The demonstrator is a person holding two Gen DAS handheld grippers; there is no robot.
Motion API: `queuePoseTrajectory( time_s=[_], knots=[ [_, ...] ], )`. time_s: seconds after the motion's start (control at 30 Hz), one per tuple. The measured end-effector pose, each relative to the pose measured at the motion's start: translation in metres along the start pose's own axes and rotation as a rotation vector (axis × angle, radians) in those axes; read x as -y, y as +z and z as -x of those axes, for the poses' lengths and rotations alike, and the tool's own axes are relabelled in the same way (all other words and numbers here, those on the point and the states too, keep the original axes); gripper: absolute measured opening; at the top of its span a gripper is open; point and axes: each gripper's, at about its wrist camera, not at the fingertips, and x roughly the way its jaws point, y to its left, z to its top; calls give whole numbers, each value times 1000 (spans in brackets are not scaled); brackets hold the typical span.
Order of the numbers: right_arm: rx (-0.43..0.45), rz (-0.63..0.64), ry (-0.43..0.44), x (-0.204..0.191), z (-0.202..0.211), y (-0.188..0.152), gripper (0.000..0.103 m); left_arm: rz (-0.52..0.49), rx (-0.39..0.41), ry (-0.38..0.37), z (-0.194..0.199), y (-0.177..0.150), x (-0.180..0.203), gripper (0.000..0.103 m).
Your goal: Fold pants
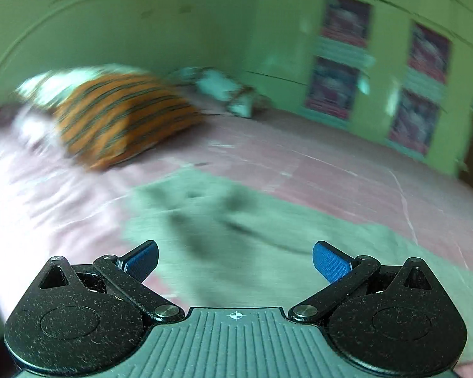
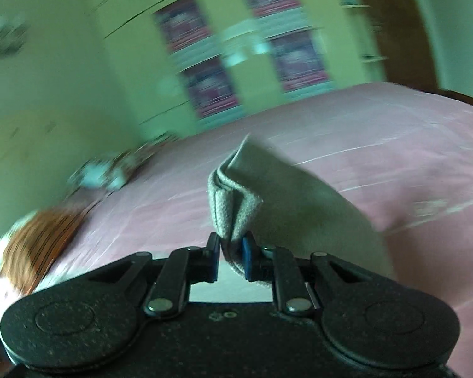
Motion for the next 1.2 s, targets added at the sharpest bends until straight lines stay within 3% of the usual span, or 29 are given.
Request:
queuePoseTrajectory(
  time_s=[0.07,0.1,0.13,0.17,0.23,0.37,0.43,0.5,0.53,0.57,0.6,0.63,0.73,0.83,0.97,1.1,1.2],
  knots=[
    [-48,78,59,-41,-23,-24,14,150,-19,-13,-5,0,-27,103],
    [-102,149,115,-61,-38,-44,18,175,-13,-19,-7,0,-31,103],
    [-248,222,133,-79,-59,-65,28,180,-7,-15,-8,-2,-32,103],
    [-347,254,105,-90,-68,-77,19,179,-5,-17,-8,-3,-31,103],
    [-232,221,116,-89,-41,-83,20,153,-6,-64,-8,-6,-28,103],
    [-188,217,62,-65,-11,-70,20,76,-32,-126,-14,-13,-4,103],
    [-102,189,-39,-42,9,-58,20,34,-44,-150,-14,-17,13,103],
    [-24,119,-193,-13,21,-51,24,-22,-46,-165,-9,-22,31,103],
    [-24,95,-265,0,21,-51,25,-53,-48,-171,-9,-23,40,103],
    [-78,86,-332,12,13,-54,24,-78,-53,-172,-7,-25,48,103],
    [-228,69,-340,26,-6,-59,24,-93,-58,-172,-6,-27,54,103],
    [-246,61,-321,32,-7,-59,22,-102,-64,-176,-6,-28,59,103],
    [-110,103,-281,26,11,-39,22,-122,-67,-166,1,-30,65,103],
    [-85,122,-290,29,-4,-16,21,-121,-81,-151,1,-30,62,103],
    [-102,85,-316,46,-50,14,22,-114,-83,-157,-4,-29,62,103],
    [-326,42,-361,75,-107,-3,23,-158,-111,-115,-19,-34,71,103],
    [-248,45,-332,68,-86,0,22,-157,-116,-108,-22,-35,71,103]
  ],
)
